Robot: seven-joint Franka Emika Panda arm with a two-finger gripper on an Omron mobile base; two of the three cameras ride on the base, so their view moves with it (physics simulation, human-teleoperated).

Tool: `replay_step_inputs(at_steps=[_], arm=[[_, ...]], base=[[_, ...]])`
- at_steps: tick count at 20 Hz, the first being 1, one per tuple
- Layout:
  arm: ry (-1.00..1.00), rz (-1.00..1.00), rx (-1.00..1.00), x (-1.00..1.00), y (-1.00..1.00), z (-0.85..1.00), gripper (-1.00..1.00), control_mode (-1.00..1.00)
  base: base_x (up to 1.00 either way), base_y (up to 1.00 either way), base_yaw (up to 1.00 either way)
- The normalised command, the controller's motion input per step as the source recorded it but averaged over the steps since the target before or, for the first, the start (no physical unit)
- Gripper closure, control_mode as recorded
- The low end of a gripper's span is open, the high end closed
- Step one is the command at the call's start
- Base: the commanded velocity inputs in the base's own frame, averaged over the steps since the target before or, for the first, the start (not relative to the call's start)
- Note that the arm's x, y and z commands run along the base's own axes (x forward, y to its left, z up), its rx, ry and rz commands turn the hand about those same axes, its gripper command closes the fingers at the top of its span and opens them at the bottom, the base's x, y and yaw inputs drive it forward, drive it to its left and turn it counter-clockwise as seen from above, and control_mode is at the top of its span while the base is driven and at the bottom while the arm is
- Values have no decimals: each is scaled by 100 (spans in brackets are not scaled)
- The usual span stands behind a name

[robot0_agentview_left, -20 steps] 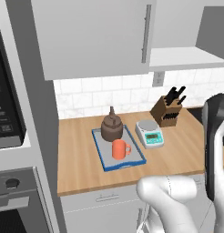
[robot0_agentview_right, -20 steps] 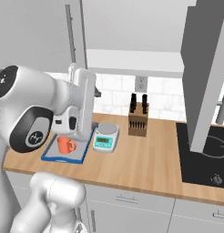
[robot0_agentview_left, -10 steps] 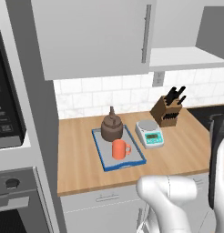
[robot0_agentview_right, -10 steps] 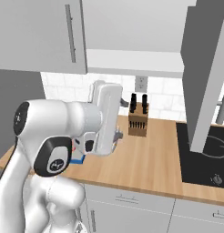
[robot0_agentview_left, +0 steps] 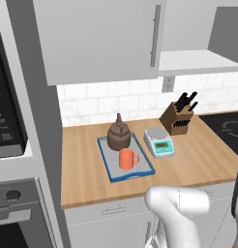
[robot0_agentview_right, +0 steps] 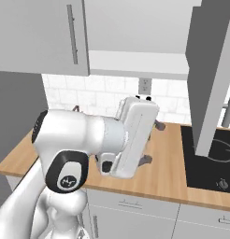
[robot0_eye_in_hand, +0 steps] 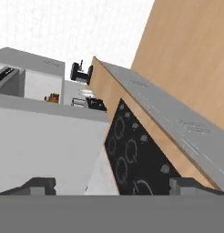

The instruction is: Pick the kettle from the counter and place it on the tray. Then pick the mug from the cabinet and place it on the tray. Then close the cabinet doors.

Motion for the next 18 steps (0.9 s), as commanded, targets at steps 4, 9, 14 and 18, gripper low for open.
replay_step_inputs(at_steps=[4,9,14,18], arm=[[-34,-24,0,-55,-36,2,-100,-100],[-20,-27,0,-40,-26,21,-100,-100],[0,-25,0,-29,-39,28,-100,-100],[0,-8,0,-30,-47,21,-100,-100]], base=[[0,0,0],[0,0,0],[0,0,0],[0,0,0]])
